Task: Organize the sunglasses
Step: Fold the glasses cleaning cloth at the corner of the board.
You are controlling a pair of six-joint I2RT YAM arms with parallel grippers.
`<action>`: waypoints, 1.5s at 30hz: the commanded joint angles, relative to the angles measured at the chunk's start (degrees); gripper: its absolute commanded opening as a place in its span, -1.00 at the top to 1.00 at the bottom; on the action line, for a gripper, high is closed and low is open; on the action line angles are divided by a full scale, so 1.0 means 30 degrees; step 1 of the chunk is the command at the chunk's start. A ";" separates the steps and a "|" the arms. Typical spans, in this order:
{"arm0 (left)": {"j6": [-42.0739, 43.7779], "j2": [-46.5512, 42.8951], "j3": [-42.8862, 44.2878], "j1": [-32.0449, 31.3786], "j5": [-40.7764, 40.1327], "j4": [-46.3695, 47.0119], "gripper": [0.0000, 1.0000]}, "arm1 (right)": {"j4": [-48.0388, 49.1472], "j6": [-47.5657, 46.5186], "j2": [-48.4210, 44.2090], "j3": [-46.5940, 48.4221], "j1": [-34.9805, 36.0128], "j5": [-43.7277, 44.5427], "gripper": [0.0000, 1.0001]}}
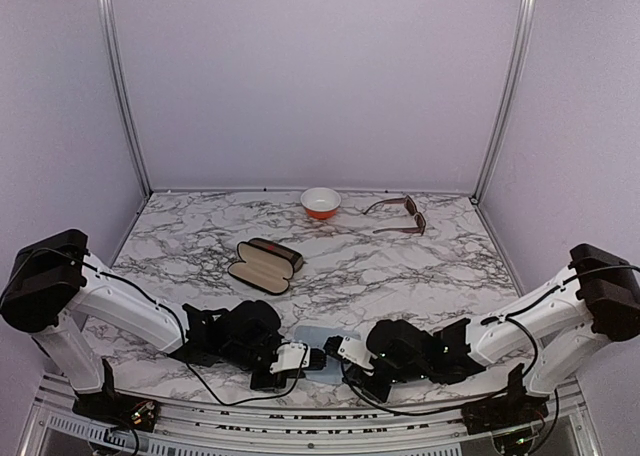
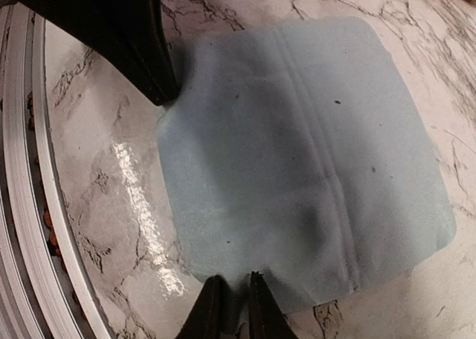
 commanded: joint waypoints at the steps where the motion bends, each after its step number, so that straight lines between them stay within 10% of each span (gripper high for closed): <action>1: -0.0229 -0.0154 -0.0396 0.0110 0.0285 -0.1181 1.00 | -0.0396 0.0230 0.0581 0.0004 0.0155 0.0191 0.80; 26: -0.1676 -0.1306 0.0482 0.0051 0.1104 -0.3034 1.00 | -0.3474 0.0466 0.0185 0.2067 0.0165 0.1364 1.00; 30: -0.1328 -0.1872 -0.0456 0.0246 0.0013 -0.2638 0.44 | -0.3337 0.0656 -0.0115 0.1808 0.0130 0.1201 1.00; 34: -0.0500 -0.1770 -0.0493 0.0395 0.0612 -0.2638 0.28 | -0.3189 0.0667 -0.0164 0.1679 0.0139 0.1147 1.00; 45: 0.0357 0.0595 0.0672 0.0461 0.0749 -0.1799 0.46 | -0.2874 0.0676 -0.0298 0.1406 0.0141 0.1158 1.00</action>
